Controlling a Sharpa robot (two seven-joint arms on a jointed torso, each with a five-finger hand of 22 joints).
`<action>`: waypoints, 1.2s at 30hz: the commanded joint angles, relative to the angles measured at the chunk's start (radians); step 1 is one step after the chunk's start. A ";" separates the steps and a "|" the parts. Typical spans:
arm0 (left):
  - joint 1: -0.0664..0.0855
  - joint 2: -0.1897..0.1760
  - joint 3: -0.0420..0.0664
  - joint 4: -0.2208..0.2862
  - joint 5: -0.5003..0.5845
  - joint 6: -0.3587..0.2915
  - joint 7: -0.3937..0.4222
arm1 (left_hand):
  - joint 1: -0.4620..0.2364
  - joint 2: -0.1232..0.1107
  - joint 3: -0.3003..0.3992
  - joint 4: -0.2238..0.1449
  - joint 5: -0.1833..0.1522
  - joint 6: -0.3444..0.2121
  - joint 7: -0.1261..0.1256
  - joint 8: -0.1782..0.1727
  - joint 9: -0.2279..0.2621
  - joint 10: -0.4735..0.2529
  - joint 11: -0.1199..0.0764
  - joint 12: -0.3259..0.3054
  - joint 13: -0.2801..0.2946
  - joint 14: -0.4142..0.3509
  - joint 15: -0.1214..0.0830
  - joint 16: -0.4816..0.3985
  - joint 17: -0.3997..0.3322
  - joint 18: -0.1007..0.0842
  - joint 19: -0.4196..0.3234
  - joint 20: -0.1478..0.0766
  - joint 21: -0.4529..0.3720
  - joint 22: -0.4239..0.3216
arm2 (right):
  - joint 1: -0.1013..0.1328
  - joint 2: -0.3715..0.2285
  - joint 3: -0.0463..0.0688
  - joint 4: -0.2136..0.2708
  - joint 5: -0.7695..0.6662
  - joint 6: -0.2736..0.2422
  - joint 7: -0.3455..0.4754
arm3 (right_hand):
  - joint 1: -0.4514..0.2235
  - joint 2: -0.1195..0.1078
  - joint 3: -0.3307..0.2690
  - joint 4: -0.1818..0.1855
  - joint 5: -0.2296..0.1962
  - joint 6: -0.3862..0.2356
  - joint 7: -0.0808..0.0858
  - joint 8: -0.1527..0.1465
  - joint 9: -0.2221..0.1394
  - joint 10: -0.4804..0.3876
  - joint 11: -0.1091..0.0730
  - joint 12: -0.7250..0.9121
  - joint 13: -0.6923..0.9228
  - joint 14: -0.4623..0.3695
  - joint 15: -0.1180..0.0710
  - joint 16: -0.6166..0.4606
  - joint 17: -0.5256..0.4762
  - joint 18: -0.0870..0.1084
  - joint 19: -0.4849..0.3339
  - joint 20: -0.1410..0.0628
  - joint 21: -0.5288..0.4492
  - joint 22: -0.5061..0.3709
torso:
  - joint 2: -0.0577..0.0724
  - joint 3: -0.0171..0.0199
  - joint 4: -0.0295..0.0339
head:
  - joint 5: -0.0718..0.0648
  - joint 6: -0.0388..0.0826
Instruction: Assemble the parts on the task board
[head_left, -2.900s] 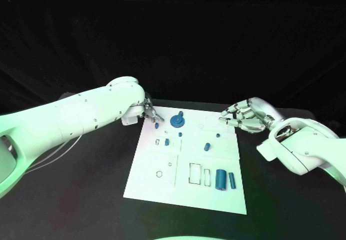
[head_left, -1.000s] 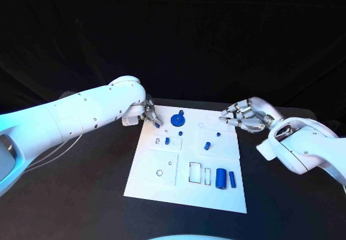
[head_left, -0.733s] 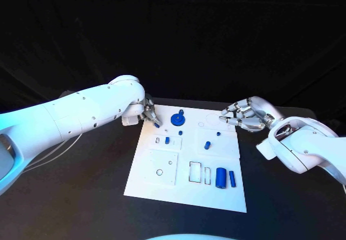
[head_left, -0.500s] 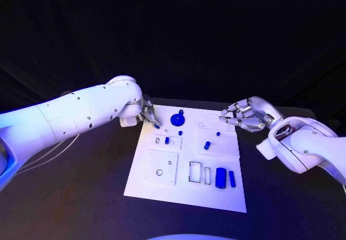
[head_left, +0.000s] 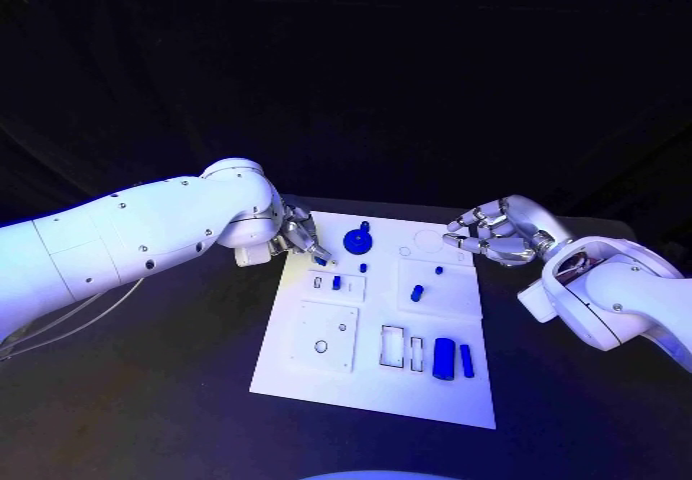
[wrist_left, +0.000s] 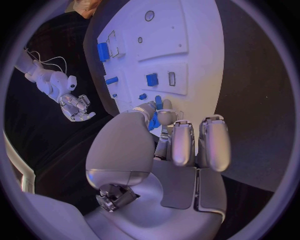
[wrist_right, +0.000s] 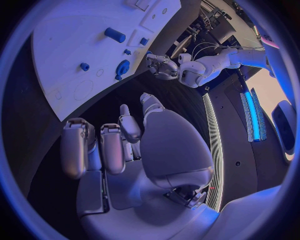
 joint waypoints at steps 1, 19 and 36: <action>-0.003 -0.016 0.000 0.037 -0.086 -0.060 0.034 | -0.004 -0.013 0.144 -0.131 -0.002 0.001 -0.008 0.006 0.003 0.012 0.000 0.005 0.002 0.046 0.003 -0.003 0.026 -0.011 -0.002 0.002 -0.003 0.002 | -0.001 0.001 0.000 0.001 -0.003 -0.001 0.005 | -0.002 0.008 -0.002 -0.003 0.005 -0.005 0.001 0.004 0.002 -0.005 -0.002 -0.004 0.001 0.055 -0.006 -0.004 0.047 0.017 -0.005 0.001 -0.005 0.115 | -0.001 0.0017 0.0023 | 0.003 -0.001; -0.071 -0.057 -0.002 0.094 -0.180 -0.127 0.055 | -0.020 -0.030 0.170 -0.136 -0.003 0.005 -0.011 0.016 0.006 0.018 -0.002 0.007 0.002 0.046 0.002 -0.002 0.027 -0.011 0.000 0.001 -0.002 0.004 | -0.004 0.001 0.000 0.001 0.001 0.005 0.004 | -0.003 0.010 -0.003 -0.001 0.008 -0.005 0.001 0.004 0.003 -0.006 -0.002 -0.005 -0.001 0.055 -0.006 -0.005 0.046 0.017 -0.006 0.001 -0.007 0.113 | -0.001 0.0006 0.0012 | 0.013 0.001; -0.090 -0.059 -0.002 0.109 -0.195 -0.079 0.029 | -0.043 -0.057 0.185 -0.141 -0.005 0.019 -0.020 0.037 0.018 0.035 -0.008 0.021 0.016 0.046 -0.003 -0.002 0.027 -0.012 0.003 0.000 0.001 0.011 | -0.007 0.000 0.000 0.001 0.003 0.005 0.005 | -0.004 0.011 -0.004 0.000 0.009 -0.005 0.001 0.005 0.003 -0.006 -0.002 -0.005 0.000 0.055 -0.006 -0.004 0.047 0.017 -0.005 0.001 -0.007 0.113 | -0.001 0.0013 0.0026 | 0.012 -0.008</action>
